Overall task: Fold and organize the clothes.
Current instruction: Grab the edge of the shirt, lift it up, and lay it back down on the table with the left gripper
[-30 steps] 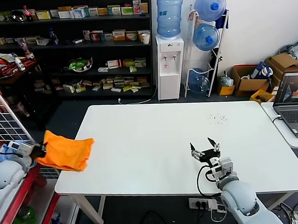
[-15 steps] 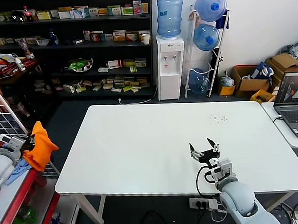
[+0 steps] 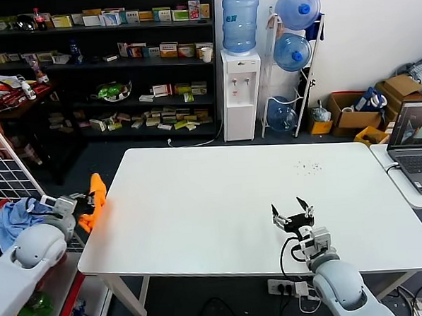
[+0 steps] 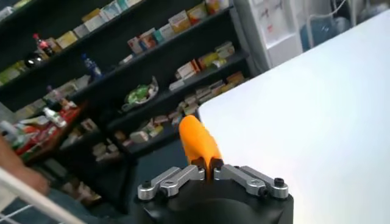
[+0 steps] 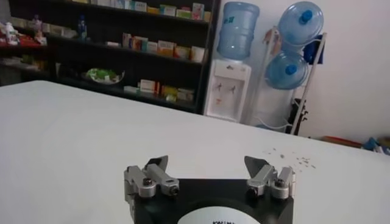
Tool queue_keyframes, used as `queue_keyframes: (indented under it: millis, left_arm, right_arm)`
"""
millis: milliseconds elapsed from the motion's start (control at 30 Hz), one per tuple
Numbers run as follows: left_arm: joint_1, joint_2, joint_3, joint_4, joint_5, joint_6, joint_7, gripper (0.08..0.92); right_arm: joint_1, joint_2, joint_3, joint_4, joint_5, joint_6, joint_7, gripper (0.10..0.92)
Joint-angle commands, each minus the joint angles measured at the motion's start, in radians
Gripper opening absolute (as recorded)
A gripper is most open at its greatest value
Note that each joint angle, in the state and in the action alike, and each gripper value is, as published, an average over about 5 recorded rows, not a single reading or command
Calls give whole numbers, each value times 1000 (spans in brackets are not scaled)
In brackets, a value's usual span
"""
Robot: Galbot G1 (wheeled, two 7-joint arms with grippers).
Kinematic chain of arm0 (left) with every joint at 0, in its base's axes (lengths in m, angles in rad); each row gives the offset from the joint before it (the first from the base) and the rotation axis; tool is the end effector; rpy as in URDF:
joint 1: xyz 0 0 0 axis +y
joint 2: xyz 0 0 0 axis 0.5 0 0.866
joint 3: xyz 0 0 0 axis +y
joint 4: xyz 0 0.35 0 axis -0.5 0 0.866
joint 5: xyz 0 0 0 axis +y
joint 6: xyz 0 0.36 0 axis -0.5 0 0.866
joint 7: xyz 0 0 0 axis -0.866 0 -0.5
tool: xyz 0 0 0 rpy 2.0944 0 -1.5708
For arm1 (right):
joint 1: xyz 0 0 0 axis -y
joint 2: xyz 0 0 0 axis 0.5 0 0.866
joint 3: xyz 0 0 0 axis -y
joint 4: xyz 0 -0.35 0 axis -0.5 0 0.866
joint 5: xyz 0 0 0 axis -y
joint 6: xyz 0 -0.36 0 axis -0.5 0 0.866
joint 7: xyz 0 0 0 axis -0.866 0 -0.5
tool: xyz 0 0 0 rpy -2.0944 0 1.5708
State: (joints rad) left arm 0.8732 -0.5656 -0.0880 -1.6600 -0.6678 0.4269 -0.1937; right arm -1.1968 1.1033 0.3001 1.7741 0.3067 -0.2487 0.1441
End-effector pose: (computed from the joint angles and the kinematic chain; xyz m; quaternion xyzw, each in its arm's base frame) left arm 0.3718 0.1873 -0.2373 -0.0320 -0.9465 -0.2231 0.2310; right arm 0.2978 -0.0552 -0.3309 0.0666 -0.9844 0.0852 0.1389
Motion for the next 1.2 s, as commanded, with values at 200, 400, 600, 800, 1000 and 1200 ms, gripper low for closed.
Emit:
queue_keyframes:
  millis: [200, 400, 600, 800, 1000, 1200]
  left_arm:
    - [3, -339, 114, -124, -192, 48, -220, 129]
    - [-30, -589, 176, 30, -99, -12, -235, 129]
    - [-59, -843, 211, 140, 2, -68, -236, 129]
    - [-61, -990, 235, 196, 49, -123, -249, 129]
    - [-54, -1091, 241, 262, 100, -228, -229, 129]
    - [-50, -1092, 226, 307, 104, -437, -153, 165]
  right_arm:
    - [-43, -10, 39, 2, -20, 13, 3, 823]
    - [-77, -22, 70, 22, 11, 27, -2, 823]
    - [-119, -28, 114, 41, 19, 44, -19, 823]
    - [-149, -30, 150, 48, 24, 50, -22, 823]
    - [-163, -29, 168, 40, 27, 55, -22, 823]
    - [-163, -31, 176, 44, 30, 55, -21, 823]
